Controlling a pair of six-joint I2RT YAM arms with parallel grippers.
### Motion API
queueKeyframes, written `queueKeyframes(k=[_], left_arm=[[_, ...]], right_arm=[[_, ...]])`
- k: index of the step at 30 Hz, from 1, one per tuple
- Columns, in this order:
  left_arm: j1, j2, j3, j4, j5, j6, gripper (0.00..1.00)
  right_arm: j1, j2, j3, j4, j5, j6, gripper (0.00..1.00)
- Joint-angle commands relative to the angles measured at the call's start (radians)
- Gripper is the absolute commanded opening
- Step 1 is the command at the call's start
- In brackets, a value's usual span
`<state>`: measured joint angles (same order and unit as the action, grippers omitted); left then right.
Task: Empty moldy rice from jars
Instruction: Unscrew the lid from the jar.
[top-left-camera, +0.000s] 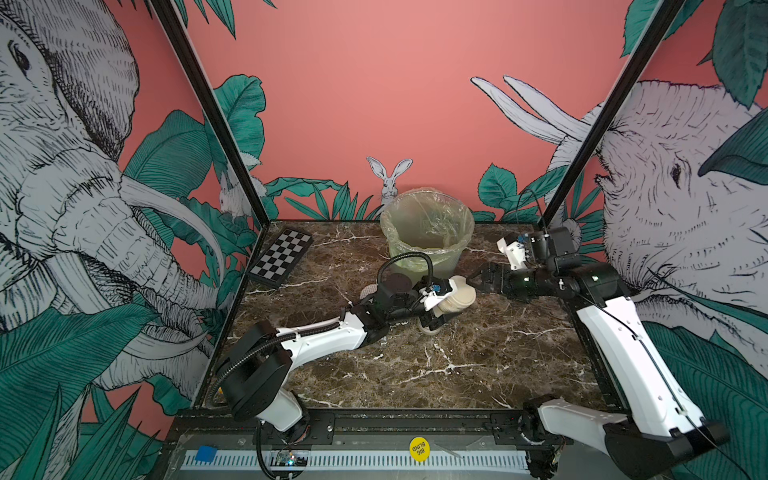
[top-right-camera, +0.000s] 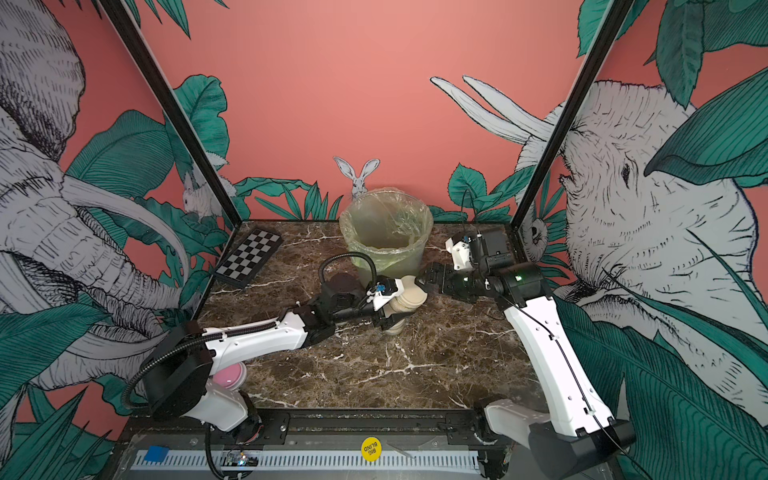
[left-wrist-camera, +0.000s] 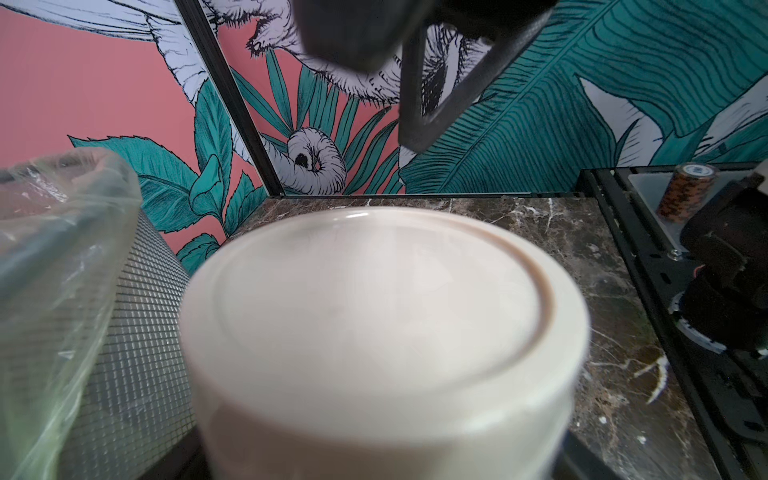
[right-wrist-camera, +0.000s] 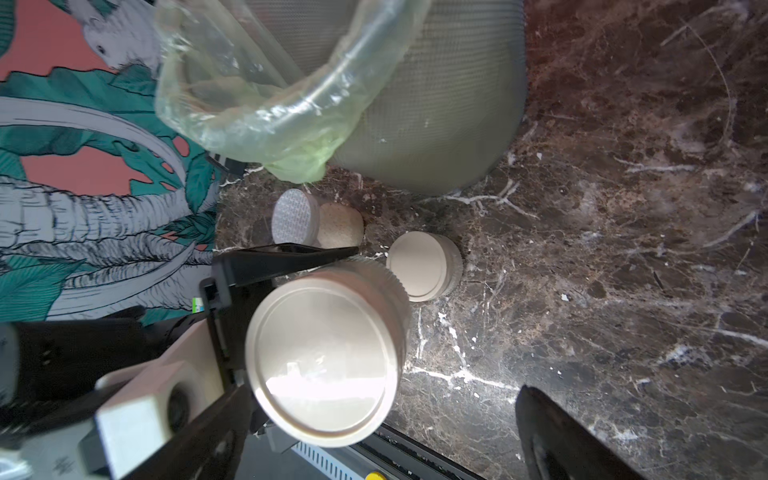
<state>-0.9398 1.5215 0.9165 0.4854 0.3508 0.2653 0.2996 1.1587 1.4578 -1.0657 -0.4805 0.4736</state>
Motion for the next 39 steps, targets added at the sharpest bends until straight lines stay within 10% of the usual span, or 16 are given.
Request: queueKeyframes(k=[1, 20, 39], left_arm=[[0.002, -0.056, 0.017, 0.089, 0.02, -0.017, 0.0], [0.004, -0.037, 0.035, 0.092, 0.017, -0.055, 0.0], [0.004, -0.035, 0.037, 0.095, 0.016, -0.061, 0.0]], right_arm=[[-0.001, -0.031, 0.002, 0.027, -0.093, -0.119, 0.99], [0.132, 0.022, -0.01, 0.052, -0.013, -0.527, 0.99], [0.17, 0.093, 0.034, 0.075, 0.039, -0.553, 0.99]])
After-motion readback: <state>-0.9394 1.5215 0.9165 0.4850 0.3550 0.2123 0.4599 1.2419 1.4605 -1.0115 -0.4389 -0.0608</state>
